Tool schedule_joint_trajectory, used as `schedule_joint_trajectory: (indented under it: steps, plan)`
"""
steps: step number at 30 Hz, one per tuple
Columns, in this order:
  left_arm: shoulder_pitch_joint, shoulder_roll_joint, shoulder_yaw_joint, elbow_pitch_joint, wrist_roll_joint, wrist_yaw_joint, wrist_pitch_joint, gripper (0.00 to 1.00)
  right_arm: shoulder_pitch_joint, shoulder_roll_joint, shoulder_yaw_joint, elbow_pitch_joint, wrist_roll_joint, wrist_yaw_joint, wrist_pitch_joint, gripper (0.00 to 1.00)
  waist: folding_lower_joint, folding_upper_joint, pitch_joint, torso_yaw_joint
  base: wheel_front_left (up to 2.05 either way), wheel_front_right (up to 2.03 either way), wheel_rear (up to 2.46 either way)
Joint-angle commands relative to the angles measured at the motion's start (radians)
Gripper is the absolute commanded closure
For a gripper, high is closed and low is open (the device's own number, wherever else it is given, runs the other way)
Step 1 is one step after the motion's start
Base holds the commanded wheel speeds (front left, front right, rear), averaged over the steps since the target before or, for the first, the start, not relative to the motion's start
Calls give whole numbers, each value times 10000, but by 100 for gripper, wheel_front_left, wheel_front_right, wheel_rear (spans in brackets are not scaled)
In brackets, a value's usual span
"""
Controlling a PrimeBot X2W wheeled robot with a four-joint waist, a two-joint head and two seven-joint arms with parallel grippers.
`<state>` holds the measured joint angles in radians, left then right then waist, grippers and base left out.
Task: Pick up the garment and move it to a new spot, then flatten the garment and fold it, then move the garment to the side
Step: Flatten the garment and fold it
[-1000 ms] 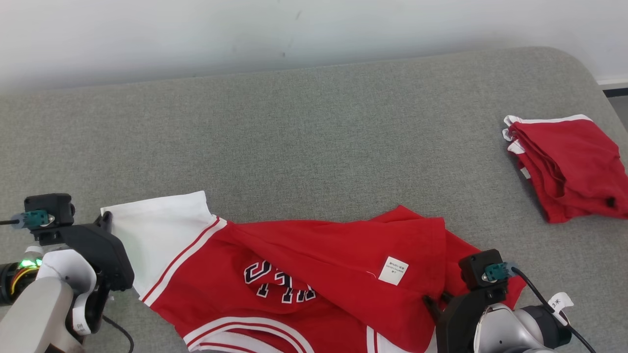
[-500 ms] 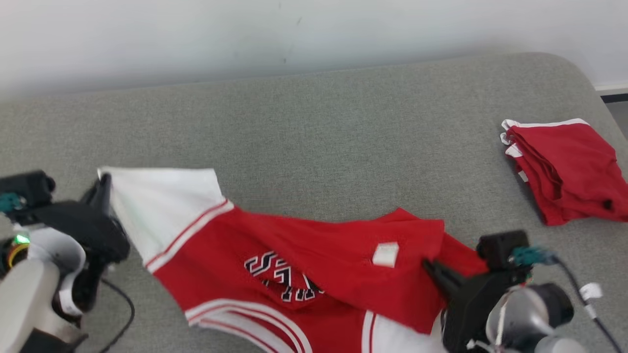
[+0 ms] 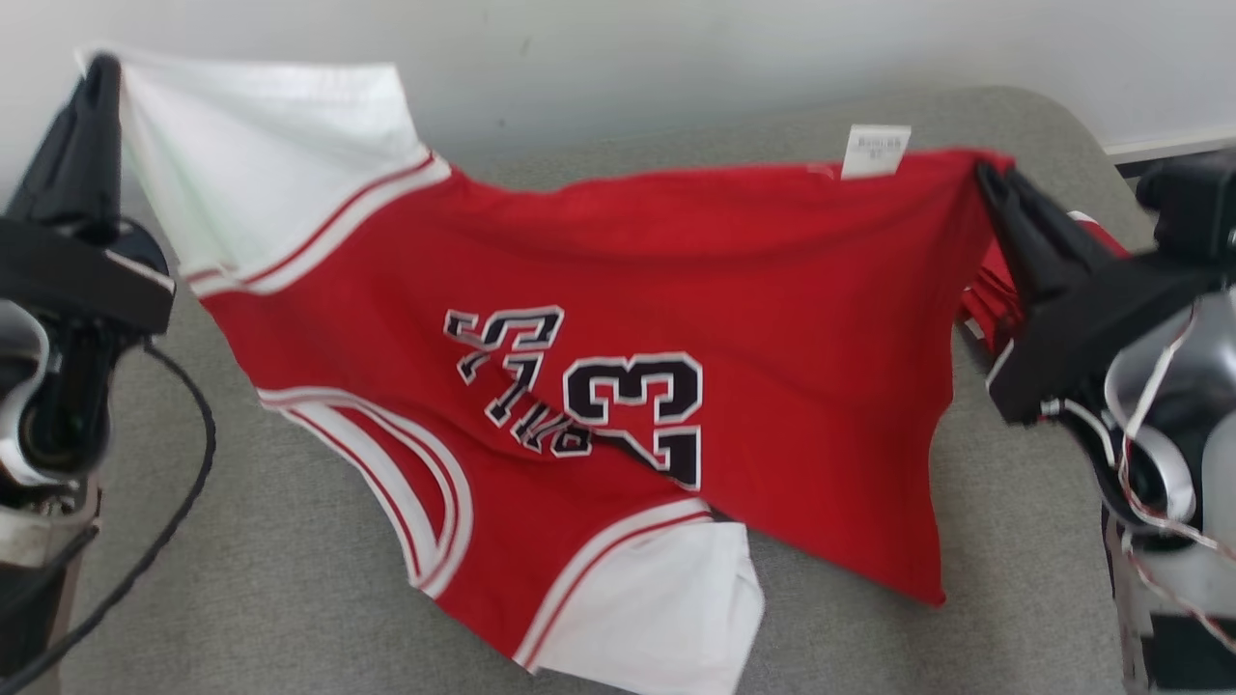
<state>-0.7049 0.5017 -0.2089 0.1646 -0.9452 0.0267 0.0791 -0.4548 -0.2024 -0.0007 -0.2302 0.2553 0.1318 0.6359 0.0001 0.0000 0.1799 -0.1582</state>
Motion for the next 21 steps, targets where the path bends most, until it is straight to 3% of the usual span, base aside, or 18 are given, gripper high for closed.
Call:
schedule_joint_trajectory:
  steps: [1, 5, 11, 15, 18, 21]
  plan:
    - [-294, -67, 48, -220, -166, 9, 40, 100, -495, -114, 130, 306, 145, -20, -163, 100, -1, 0, 52, -138, 0, 0, 0]
    - [-1156, -391, 372, -438, -308, 579, 9, 100, -1996, 34, 233, 1327, 412, -18, -813, 100, -1, 0, 681, -346, 0, 0, 0]
    - [-3185, -470, 459, -127, 456, 1110, -622, 100, -4844, 27, 1177, 3343, -679, -20, -2770, 100, -1, 0, 1987, -683, 0, 0, 0]
    - [-4790, -296, 167, 176, 1388, 891, -1283, 100, -6588, -2, 1420, 4825, -1653, -20, -4456, 100, -1, 0, 2612, -863, 0, 0, 0]
    - [-5916, -443, 201, 362, 1980, 820, -2366, 100, -7746, 46, 1176, 5773, -2497, -20, -5682, 100, -1, 0, 2833, -991, 0, 0, 0]
    - [-6970, -672, 144, 197, 2405, 322, -3142, 100, -8593, -33, 765, 6220, -3455, -20, -7032, 100, -1, 0, 3113, -1022, 0, 0, 0]
